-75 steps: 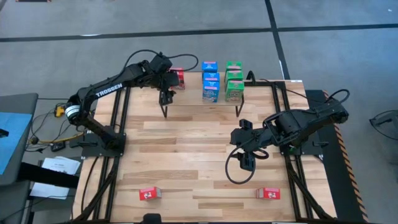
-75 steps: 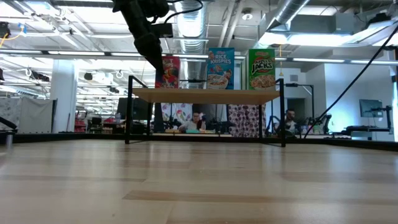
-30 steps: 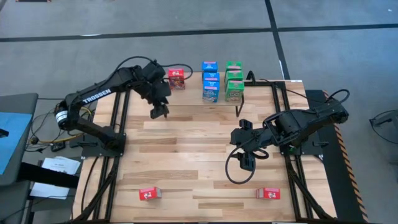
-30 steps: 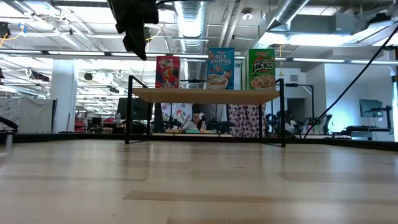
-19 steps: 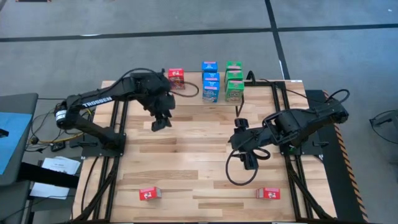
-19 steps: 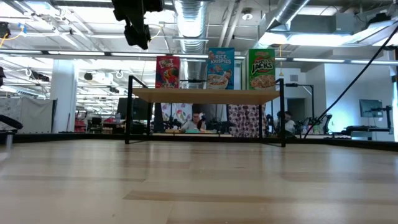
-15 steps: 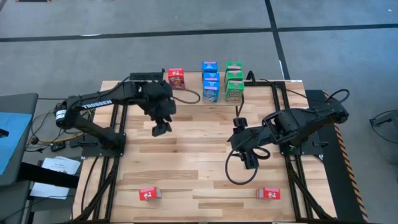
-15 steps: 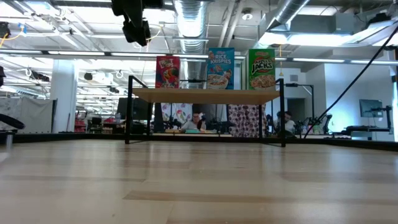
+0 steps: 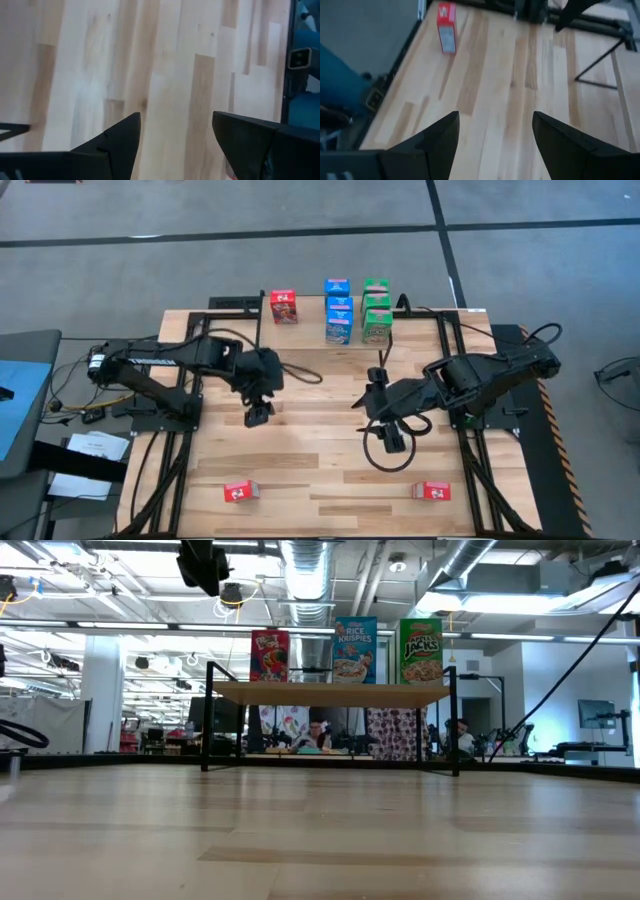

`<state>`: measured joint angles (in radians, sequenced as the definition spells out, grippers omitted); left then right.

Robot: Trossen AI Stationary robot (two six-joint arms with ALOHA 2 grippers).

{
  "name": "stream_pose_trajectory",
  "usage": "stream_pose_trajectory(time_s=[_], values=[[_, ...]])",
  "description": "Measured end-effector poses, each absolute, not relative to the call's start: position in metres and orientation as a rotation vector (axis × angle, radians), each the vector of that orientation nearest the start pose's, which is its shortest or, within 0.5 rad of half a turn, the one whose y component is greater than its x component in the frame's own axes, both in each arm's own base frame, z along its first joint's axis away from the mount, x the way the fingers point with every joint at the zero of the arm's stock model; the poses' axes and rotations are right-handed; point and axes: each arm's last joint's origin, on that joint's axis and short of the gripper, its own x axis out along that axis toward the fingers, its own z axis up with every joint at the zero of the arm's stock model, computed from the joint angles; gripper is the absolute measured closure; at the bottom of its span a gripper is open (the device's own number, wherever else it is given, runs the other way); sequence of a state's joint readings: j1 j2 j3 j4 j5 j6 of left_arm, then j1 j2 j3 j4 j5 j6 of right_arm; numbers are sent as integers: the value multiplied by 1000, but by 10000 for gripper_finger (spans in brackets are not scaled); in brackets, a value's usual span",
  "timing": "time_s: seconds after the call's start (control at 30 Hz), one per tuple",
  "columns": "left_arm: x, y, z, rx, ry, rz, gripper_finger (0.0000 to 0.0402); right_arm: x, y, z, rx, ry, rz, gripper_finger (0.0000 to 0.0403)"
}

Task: Stack cereal on shelf
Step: Put the right red cereal box on the shelf

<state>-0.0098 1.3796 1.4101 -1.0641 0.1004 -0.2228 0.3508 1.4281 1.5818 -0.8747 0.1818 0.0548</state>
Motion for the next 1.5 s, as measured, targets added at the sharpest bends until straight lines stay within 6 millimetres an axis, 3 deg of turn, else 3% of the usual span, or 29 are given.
stream_pose_trajectory(time_s=[0.43, 0.83, 1.5], values=[[260, -39, 348, -236, 1041, -5, 168, 278, 97, 406, 148, 621, 105, 126], [260, -43, 348, -251, 1043, 0, 168, 274, 106, 405, 361, 700, 213, 126], [260, -41, 348, -226, 1031, 45, 168, 212, 175, 386, 637, 1073, 102, 126]])
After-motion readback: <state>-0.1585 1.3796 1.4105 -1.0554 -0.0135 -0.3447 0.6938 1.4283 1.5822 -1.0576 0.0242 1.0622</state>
